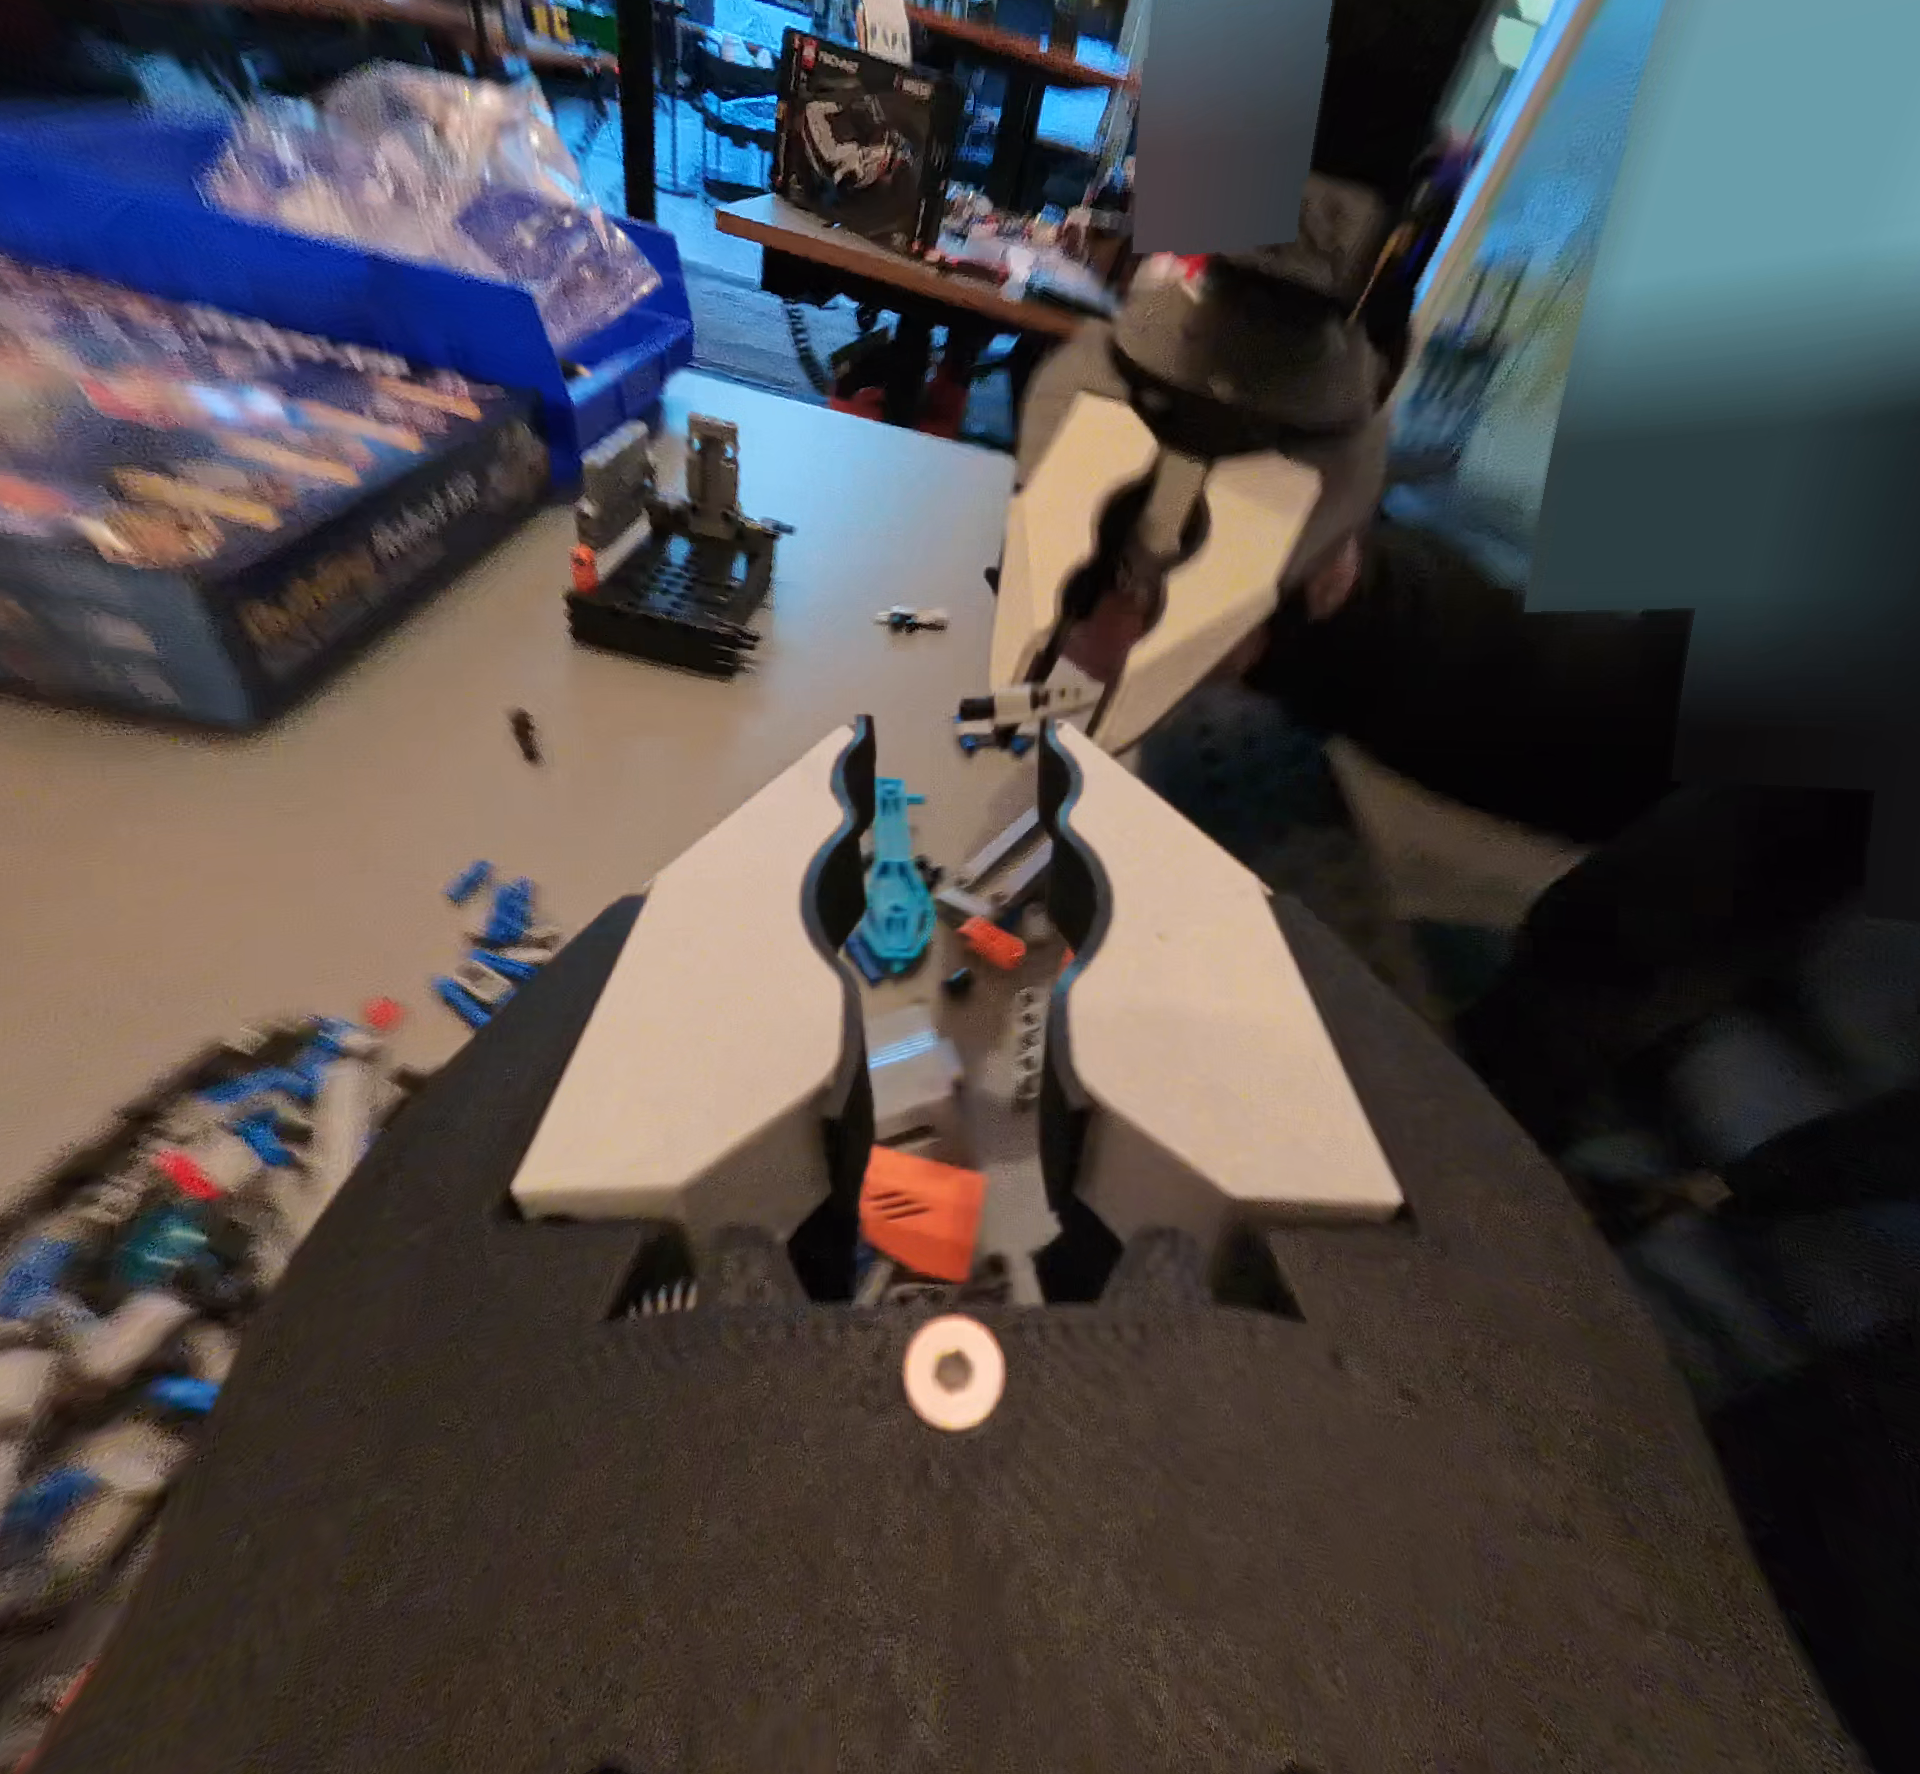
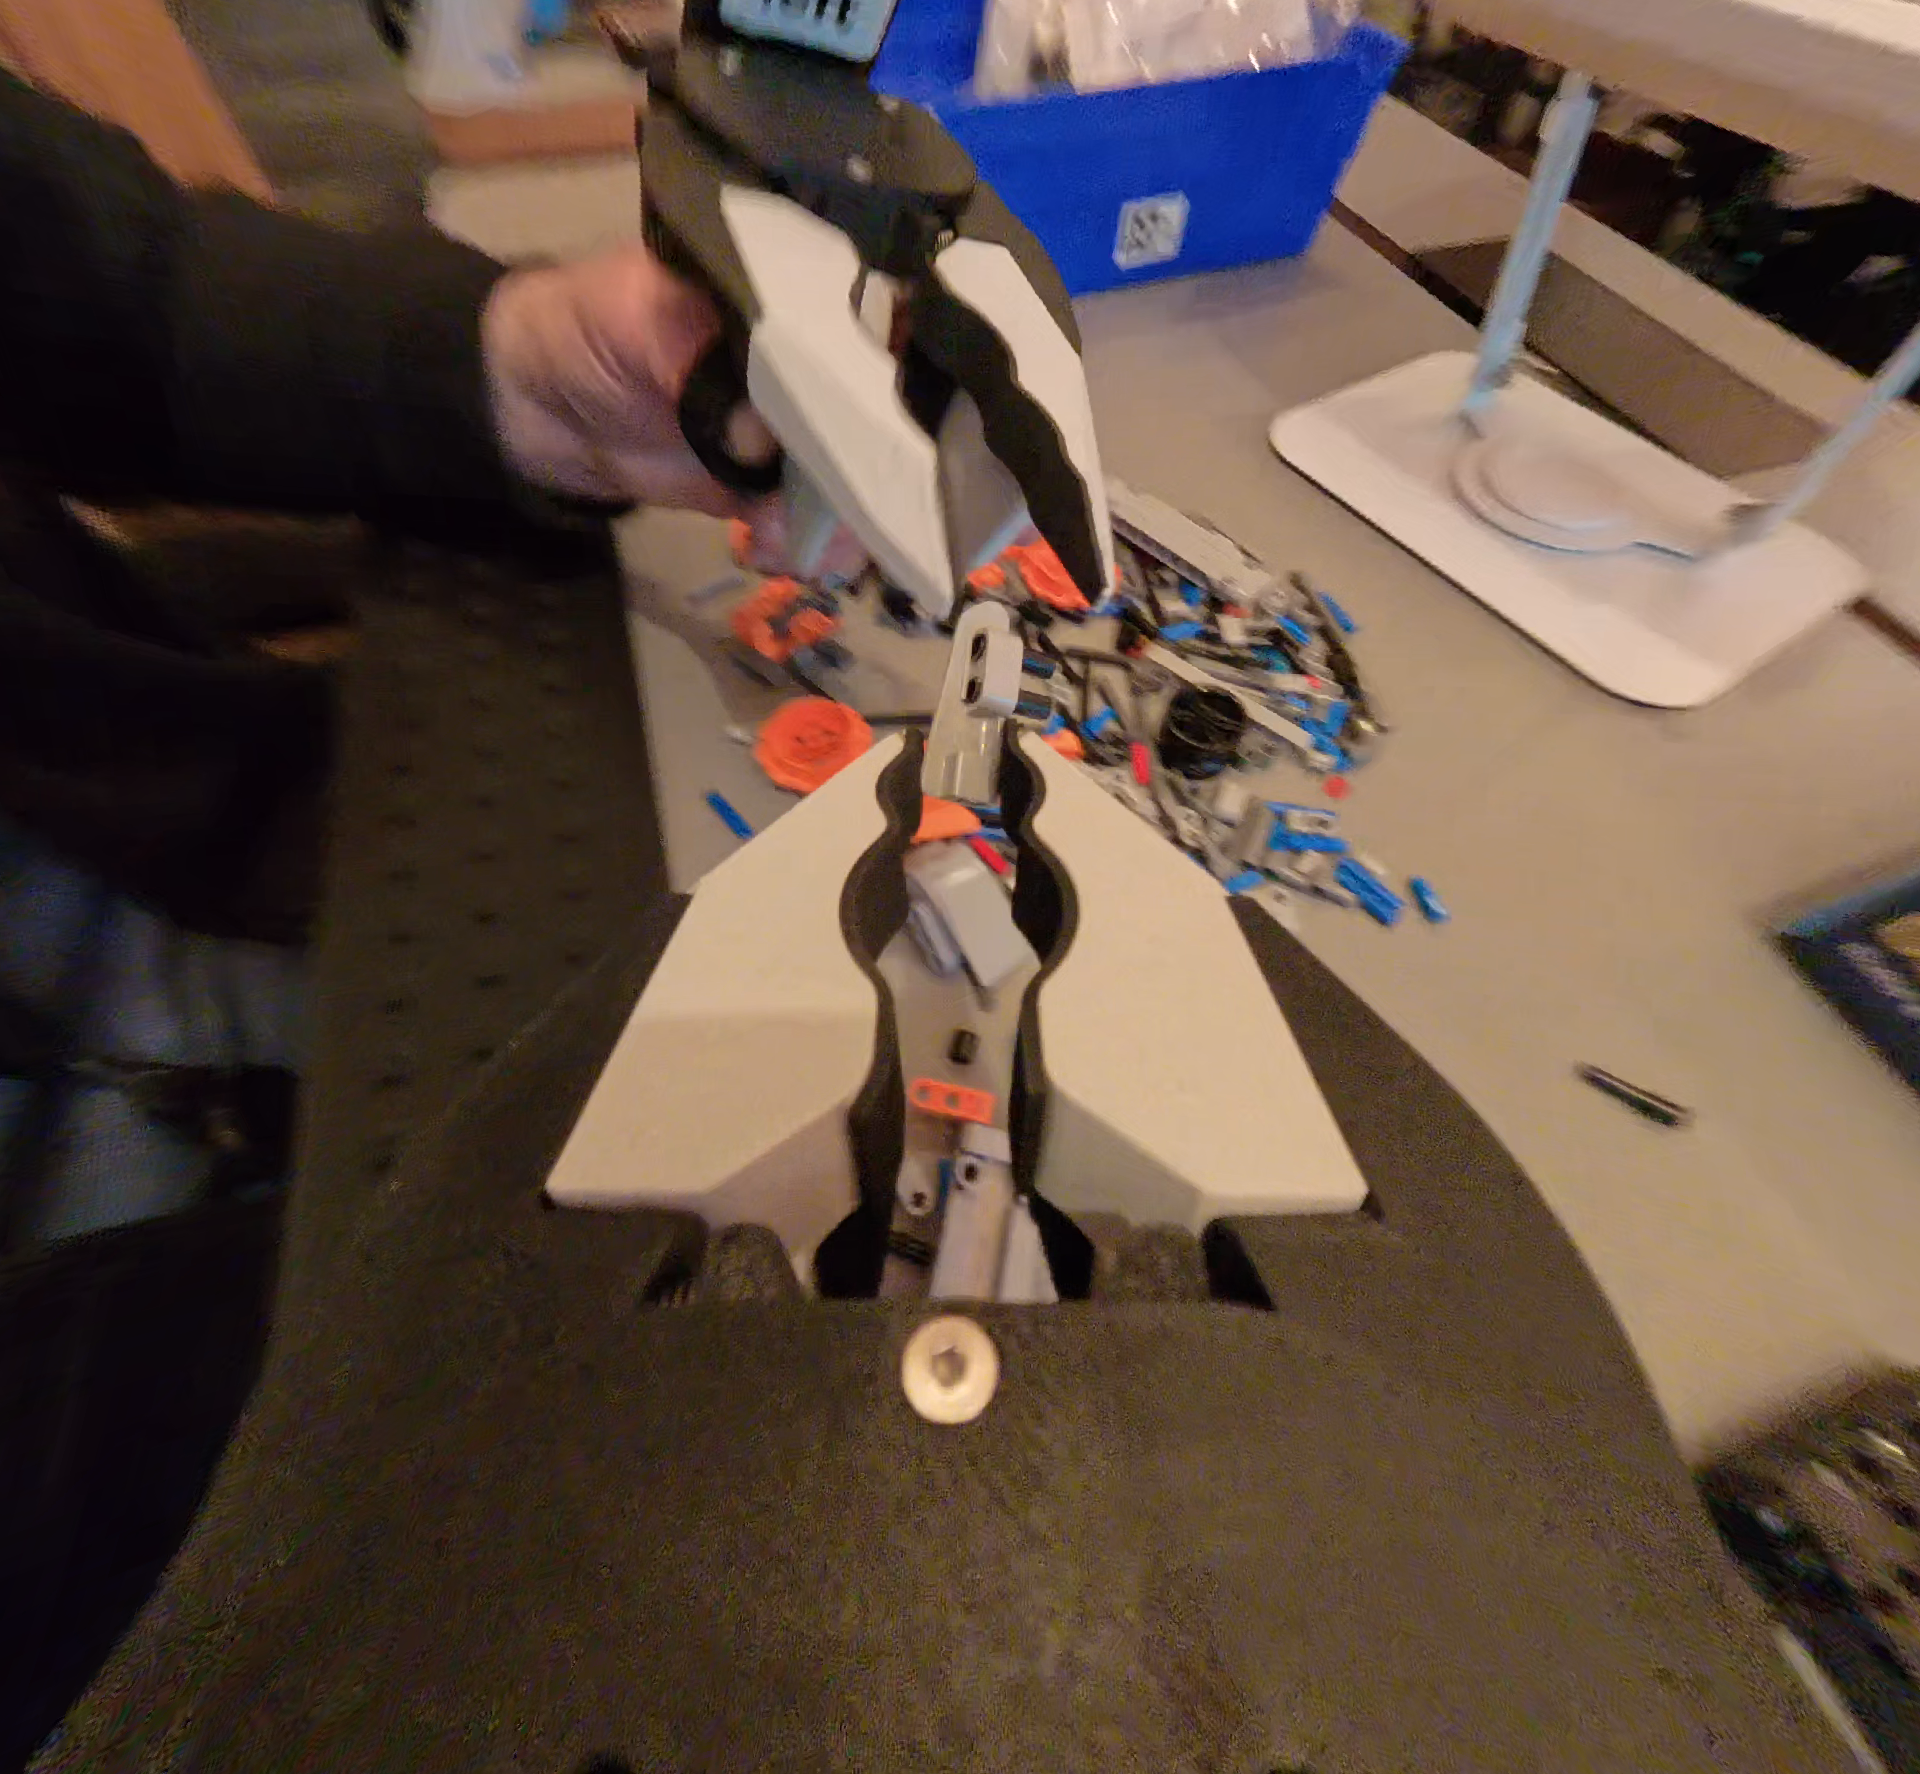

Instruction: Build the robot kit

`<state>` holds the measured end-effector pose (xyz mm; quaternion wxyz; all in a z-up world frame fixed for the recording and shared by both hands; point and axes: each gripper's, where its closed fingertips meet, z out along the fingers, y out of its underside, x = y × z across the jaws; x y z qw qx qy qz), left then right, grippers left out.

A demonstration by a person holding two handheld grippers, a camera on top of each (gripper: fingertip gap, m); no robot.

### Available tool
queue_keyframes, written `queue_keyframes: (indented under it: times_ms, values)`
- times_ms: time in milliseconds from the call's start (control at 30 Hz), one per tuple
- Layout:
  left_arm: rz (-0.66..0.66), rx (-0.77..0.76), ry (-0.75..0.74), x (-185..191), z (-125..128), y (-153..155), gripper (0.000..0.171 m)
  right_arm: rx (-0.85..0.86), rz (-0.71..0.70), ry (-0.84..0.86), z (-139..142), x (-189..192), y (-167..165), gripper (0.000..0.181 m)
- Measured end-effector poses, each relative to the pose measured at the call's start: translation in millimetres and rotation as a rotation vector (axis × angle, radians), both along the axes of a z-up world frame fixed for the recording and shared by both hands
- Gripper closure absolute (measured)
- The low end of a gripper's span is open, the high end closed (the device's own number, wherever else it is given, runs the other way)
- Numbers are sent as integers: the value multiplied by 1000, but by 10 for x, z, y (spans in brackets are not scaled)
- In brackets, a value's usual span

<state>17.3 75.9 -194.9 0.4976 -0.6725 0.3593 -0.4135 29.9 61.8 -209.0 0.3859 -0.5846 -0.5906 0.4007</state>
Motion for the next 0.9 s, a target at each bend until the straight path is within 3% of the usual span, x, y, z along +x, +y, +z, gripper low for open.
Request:
queue_keyframes:
  times_ms: [67,133,233,333,467,667,767,900]
  values:
    - [-49,158,95,60,22,-125,145,-183,117,8,1,55,-115,169]
    - [-63,256,164,100,16,-173,149,-249,170,18,-13,79,-139,169]
    - [-102,358,250,178,-51,-279,170,-346,255,-11,-61,97,-233,169]
    - [-103,367,272,174,-72,-288,171,-422,277,12,-40,108,-232,169]
    - [-77,238,249,179,-160,-229,171,-344,162,34,-59,104,-56,166]
    - [-110,2,161,194,-294,-207,171,-56,51,-73,-226,129,30,172]
    - [-135,-45,216,202,-421,-254,171,69,79,-157,-364,151,-25,175]
    - [-202,-156,313,237,-721,-400,171,51,173,-284,-647,201,-174,176]
